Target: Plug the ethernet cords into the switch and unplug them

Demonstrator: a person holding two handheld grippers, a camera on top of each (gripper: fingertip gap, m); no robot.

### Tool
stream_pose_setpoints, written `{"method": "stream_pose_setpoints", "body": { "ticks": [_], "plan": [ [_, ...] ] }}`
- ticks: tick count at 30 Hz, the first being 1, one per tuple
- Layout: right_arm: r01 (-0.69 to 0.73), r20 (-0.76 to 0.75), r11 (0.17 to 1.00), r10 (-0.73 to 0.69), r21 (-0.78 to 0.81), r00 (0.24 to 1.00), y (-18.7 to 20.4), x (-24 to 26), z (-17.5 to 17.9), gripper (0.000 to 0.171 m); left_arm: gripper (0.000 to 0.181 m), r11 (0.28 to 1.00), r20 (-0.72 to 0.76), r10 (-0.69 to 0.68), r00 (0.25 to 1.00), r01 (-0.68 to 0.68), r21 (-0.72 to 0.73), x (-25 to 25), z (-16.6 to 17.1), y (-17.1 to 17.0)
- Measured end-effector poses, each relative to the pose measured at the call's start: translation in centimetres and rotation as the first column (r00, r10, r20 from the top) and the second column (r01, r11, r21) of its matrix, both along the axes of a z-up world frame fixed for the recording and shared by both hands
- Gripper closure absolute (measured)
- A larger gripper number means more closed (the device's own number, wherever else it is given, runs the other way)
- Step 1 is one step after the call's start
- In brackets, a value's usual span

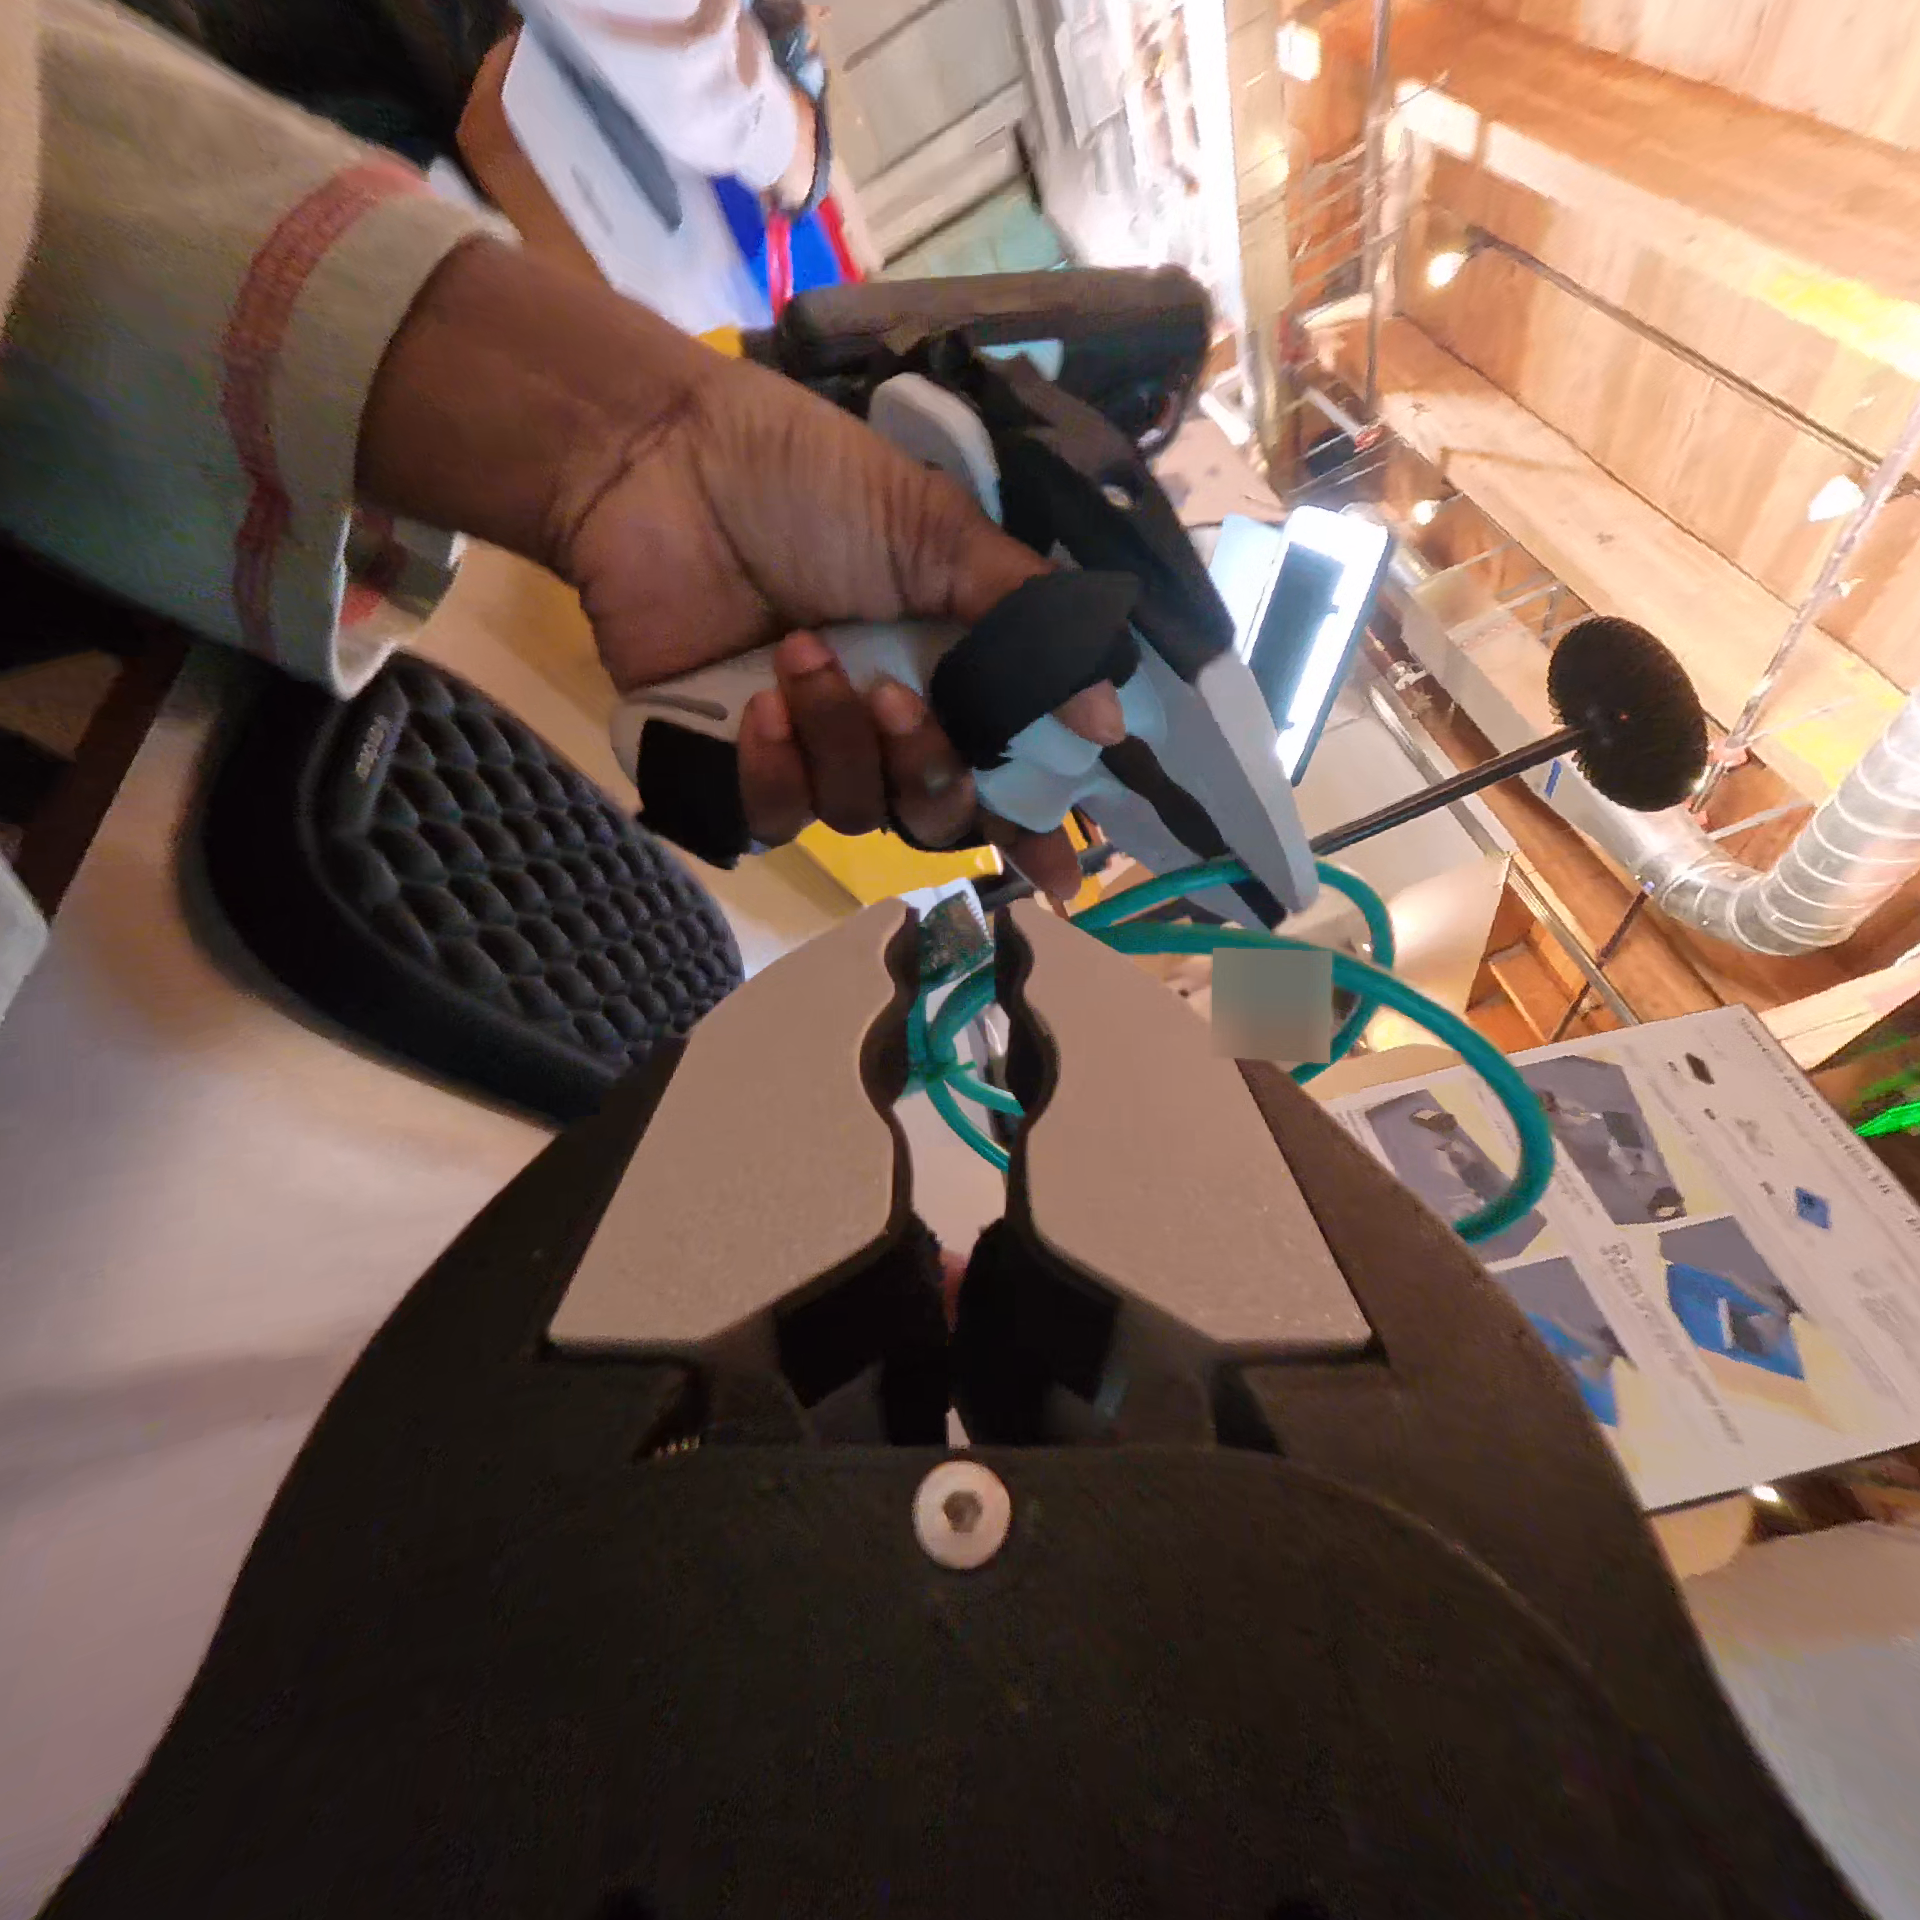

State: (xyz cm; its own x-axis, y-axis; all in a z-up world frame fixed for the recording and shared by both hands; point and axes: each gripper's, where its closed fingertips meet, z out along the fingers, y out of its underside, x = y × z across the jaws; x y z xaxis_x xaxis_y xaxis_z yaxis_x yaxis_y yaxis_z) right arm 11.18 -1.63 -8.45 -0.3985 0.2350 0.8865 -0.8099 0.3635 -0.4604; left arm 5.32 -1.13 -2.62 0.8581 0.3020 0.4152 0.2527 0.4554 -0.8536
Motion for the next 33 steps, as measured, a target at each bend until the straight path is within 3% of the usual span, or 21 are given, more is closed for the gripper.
{"method": "stream_pose_setpoints", "body": {
  "ticks": [2, 4, 6, 8, 9, 11, 13, 16, 18, 22, 25, 28, 31, 33],
  "plan": [
    [-0.054, 0.066, 0.992, 0.061, -0.112, 0.996, 0.3, 0.1, 0.9, 0.158, 0.161, 0.995, -0.145, 0.089, 0.985, -0.095, -0.033, 0.3, 1.3, -1.1],
    [-0.089, 0.138, 0.966, 0.126, -0.243, 0.982, 0.9, -0.1, 2.1, 0.158, 0.15, 0.975, -0.34, 0.178, 0.923, -0.212, -0.065, 1.1, 2.8, -2.3],
    [-0.106, 0.214, 0.911, 0.205, -0.399, 0.955, 1.8, -0.3, 3.7, 0.159, 0.139, 0.936, -0.556, 0.231, 0.799, -0.339, -0.099, 2.4, 3.9, -3.2],
    [-0.119, 0.288, 0.822, 0.326, -0.557, 0.9, 2.8, -0.5, 5.2, 0.16, 0.139, 0.899, -0.77, 0.123, 0.627, -0.398, -0.181, 4.9, 3.6, -2.4],
    [-0.127, 0.316, 0.768, 0.401, -0.628, 0.86, 3.2, -0.6, 5.9, 0.161, 0.139, 0.866, -0.814, 0.047, 0.578, -0.43, -0.255, 5.4, 2.6, -1.6],
    [-0.15, 0.316, 0.654, 0.537, -0.741, 0.782, 4.1, -0.5, 6.9, 0.162, 0.134, 0.788, -0.82, -0.092, 0.565, -0.463, -0.407, 5.6, 0.0, 0.2],
    [-0.176, 0.293, 0.576, 0.626, -0.798, 0.723, 4.6, -0.5, 7.3, 0.163, 0.132, 0.771, -0.795, -0.178, 0.58, -0.42, -0.479, 6.0, -1.9, 2.1],
    [-0.213, 0.293, 0.57, 0.665, -0.793, 0.687, 4.2, -0.3, 7.4, 0.163, 0.135, 0.768, -0.792, -0.092, 0.604, -0.463, -0.442, 4.5, -2.0, 3.3],
    [-0.242, 0.287, 0.574, 0.677, -0.783, 0.678, 3.8, -0.4, 7.4, 0.161, 0.144, 0.73, -0.795, -0.063, 0.603, -0.515, -0.449, 3.2, -2.8, 3.8],
    [-0.257, 0.284, 0.536, 0.726, -0.804, 0.626, 3.7, -0.8, 7.6, 0.162, 0.165, 0.656, -0.86, -0.01, 0.51, -0.646, -0.391, 2.1, -2.9, 3.3],
    [-0.22, 0.325, 0.561, 0.708, -0.798, 0.627, 3.6, -1.3, 7.2, 0.161, 0.175, 0.641, -0.854, -0.02, 0.52, -0.649, -0.41, 2.0, -2.1, 1.8],
    [-0.205, 0.391, 0.712, 0.575, -0.672, 0.718, 2.2, -1.5, 5.5, 0.159, 0.175, 0.553, -0.782, -0.136, 0.609, -0.608, -0.57, 1.9, -3.4, -0.2],
    [-0.194, 0.278, 0.922, 0.293, -0.335, 0.915, 0.8, -1.0, 2.6, 0.138, 0.175, 0.374, -0.588, -0.259, 0.766, -0.482, -0.793, 2.3, -6.5, -3.1],
    [-0.147, 0.148, 0.984, 0.161, -0.097, 0.976, -0.2, -0.5, 0.5, 0.131, 0.175, 0.377, -0.523, -0.266, 0.81, -0.412, -0.829, 3.2, -6.7, -4.2]
  ]
}}
